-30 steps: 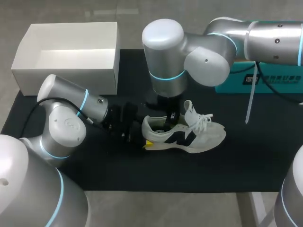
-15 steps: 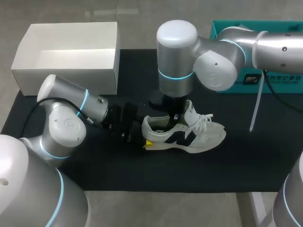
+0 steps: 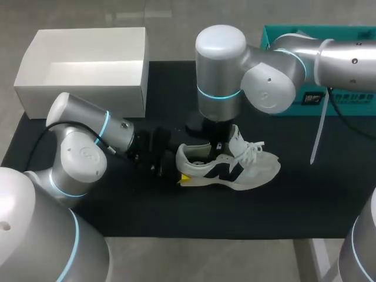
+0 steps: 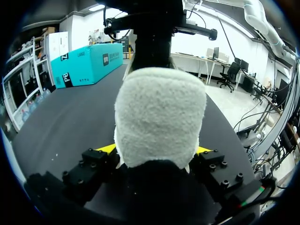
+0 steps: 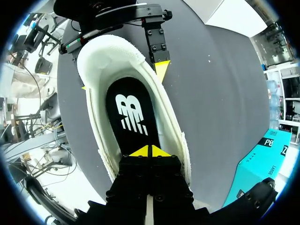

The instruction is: Take the shoe out of the shoebox, open the shoe tongue, remove and reinsert the insole, then place the shoe into the shoebox

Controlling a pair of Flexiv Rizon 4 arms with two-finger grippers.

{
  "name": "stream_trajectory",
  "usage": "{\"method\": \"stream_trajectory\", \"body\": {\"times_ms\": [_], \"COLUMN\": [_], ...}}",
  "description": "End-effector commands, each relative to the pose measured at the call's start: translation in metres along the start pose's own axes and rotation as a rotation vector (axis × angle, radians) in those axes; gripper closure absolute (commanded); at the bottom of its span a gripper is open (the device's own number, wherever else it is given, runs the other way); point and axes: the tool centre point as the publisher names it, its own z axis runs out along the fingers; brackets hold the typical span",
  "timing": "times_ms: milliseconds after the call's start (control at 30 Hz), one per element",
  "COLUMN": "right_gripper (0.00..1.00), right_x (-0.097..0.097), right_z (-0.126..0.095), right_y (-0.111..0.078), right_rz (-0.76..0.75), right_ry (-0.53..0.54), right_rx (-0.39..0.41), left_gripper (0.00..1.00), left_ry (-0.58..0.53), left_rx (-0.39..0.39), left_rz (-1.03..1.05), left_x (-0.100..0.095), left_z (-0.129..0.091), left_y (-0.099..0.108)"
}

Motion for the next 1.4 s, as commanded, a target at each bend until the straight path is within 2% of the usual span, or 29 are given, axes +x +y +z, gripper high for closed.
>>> {"method": "stream_trajectory", "body": {"times_ms": [33,233,367,600,1000,1067,1300,1400], "right_gripper": [1.0,1.0,1.0,1.0,1.0,0.78,0.62,0.61], "right_x": [0.01,0.02,0.011,-0.005,-0.01,-0.01,-0.013,-0.01], "right_z": [0.0,0.0,0.007,0.018,0.029,0.03,0.032,0.04], "right_y": [-0.004,-0.008,-0.011,-0.002,-0.003,-0.004,-0.006,-0.004], "right_rz": [0.003,0.004,0.029,0.017,0.017,0.019,0.025,0.015], "right_ry": [0.004,0.018,0.007,-0.021,-0.018,-0.015,-0.02,0.006], "right_rx": [-0.002,0.026,0.031,0.023,0.027,0.028,0.019,0.018], "left_gripper": [1.0,1.0,1.0,1.0,1.0,1.0,1.0,1.0], "left_ry": [0.0,0.0,0.0,0.0,0.0,0.0,0.0,0.0], "left_rx": [0.001,0.001,0.001,0.001,0.001,0.001,0.001,0.001], "left_rz": [0.001,0.001,0.001,0.001,0.001,0.001,0.001,0.001], "left_x": [0.0,0.0,0.0,0.0,0.0,0.0,0.0,0.0], "left_z": [0.0,0.0,0.0,0.0,0.0,0.0,0.0,0.0], "left_y": [0.001,0.001,0.001,0.001,0.001,0.001,0.001,0.001]}}
